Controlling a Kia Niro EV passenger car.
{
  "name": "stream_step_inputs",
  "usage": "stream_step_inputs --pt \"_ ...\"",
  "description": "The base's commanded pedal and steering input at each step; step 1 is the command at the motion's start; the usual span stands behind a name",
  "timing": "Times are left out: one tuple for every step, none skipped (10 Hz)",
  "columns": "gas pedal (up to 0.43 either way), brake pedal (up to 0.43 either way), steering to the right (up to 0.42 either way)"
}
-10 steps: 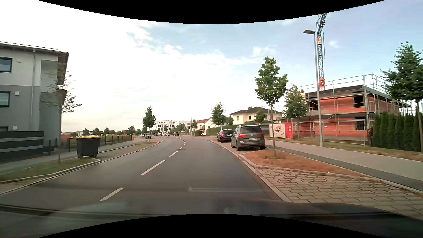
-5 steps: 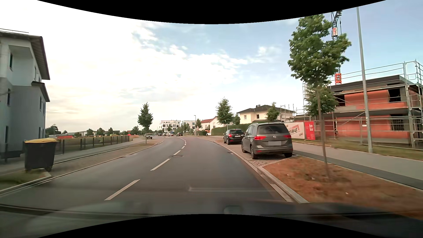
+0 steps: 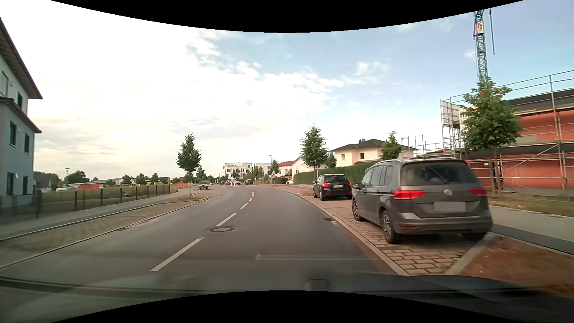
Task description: Follow the waypoints while adhering to traffic rules and regulations
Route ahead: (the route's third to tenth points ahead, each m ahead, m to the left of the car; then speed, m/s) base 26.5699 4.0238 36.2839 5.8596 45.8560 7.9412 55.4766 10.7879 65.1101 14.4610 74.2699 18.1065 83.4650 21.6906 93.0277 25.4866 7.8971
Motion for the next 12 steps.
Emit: stream_step_inputs --pt "0.169 0.000 -0.038" --pt "0.169 0.000 -0.037" --pt "0.169 0.000 -0.034" --pt "0.157 0.000 -0.028" --pt "0.157 0.000 -0.023" --pt "0.157 0.000 -0.020" --pt "0.157 0.000 -0.019" --pt "0.138 0.000 -0.021" --pt "0.118 0.000 -0.027" --pt "0.118 0.000 -0.030" --pt "0.118 0.000 -0.034" --pt "0.118 0.000 -0.036"
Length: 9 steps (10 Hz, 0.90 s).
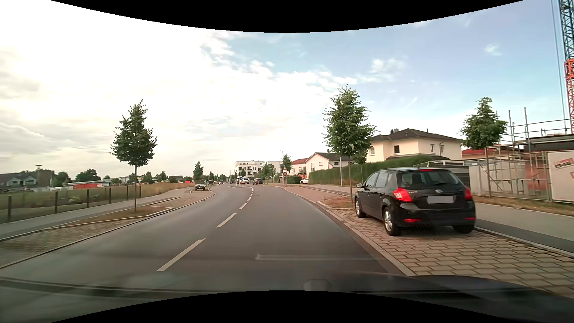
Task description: Follow the waypoints while adhering to traffic rules and regulations
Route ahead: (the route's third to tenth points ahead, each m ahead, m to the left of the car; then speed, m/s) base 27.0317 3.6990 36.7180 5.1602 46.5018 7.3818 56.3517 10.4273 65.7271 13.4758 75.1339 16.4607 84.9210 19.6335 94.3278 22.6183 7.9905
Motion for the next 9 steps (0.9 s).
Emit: stream_step_inputs --pt "0.118 0.000 -0.036" --pt "0.118 0.000 -0.036" --pt "0.118 0.000 -0.036" --pt "0.130 0.000 -0.036" --pt "0.130 0.000 -0.036" --pt "0.130 0.000 -0.036" --pt "0.130 0.000 -0.036" --pt "0.130 0.000 -0.035" --pt "0.130 0.000 -0.033"
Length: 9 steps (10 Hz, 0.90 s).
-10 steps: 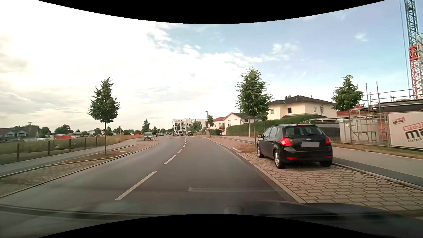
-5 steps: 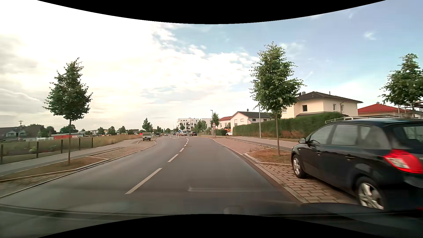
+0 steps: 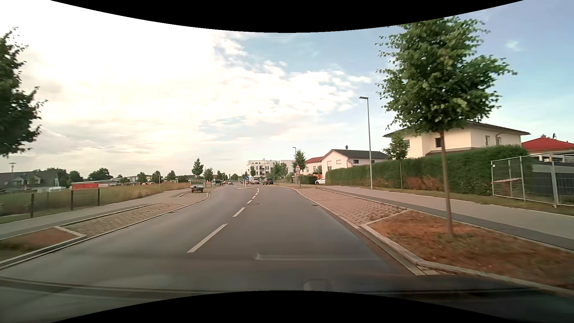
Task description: Follow the waypoints while adhering to traffic rules and regulations
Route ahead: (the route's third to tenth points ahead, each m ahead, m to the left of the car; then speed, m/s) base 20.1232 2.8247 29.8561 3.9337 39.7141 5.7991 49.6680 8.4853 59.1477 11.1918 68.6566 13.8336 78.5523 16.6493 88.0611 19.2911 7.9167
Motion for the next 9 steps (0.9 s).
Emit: stream_step_inputs --pt "0.130 0.000 -0.031" --pt "0.130 0.000 -0.029" --pt "0.130 0.000 -0.029" --pt "0.130 0.000 -0.028" --pt "0.130 0.000 -0.026" --pt "0.130 0.000 -0.024" --pt "0.130 0.000 -0.022" --pt "0.130 0.000 -0.022" --pt "0.130 0.000 -0.021"
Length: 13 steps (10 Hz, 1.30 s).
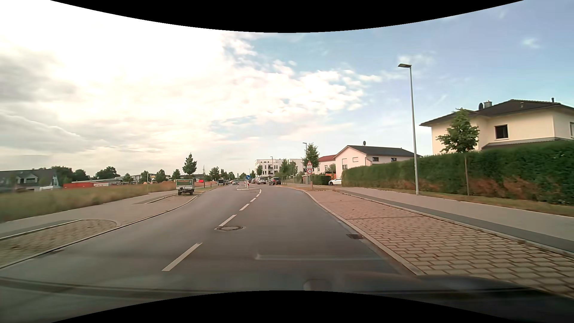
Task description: Follow the waypoints while adhering to traffic rules and regulations
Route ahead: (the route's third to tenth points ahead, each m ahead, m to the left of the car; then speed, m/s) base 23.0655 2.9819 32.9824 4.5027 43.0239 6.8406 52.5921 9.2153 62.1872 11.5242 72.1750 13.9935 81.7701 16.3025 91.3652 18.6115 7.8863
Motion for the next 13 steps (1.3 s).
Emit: stream_step_inputs --pt "0.130 0.000 -0.023" --pt "0.130 0.000 -0.024" --pt "0.130 0.000 -0.027" --pt "0.130 0.000 -0.032" --pt "0.130 0.000 -0.033" --pt "0.130 0.000 -0.031" --pt "0.130 0.000 -0.030" --pt "0.130 0.000 -0.028" --pt "0.130 0.000 -0.028" --pt "0.130 0.000 -0.027" --pt "0.130 0.000 -0.024" --pt "0.130 0.000 -0.022" --pt "0.130 0.000 -0.019"
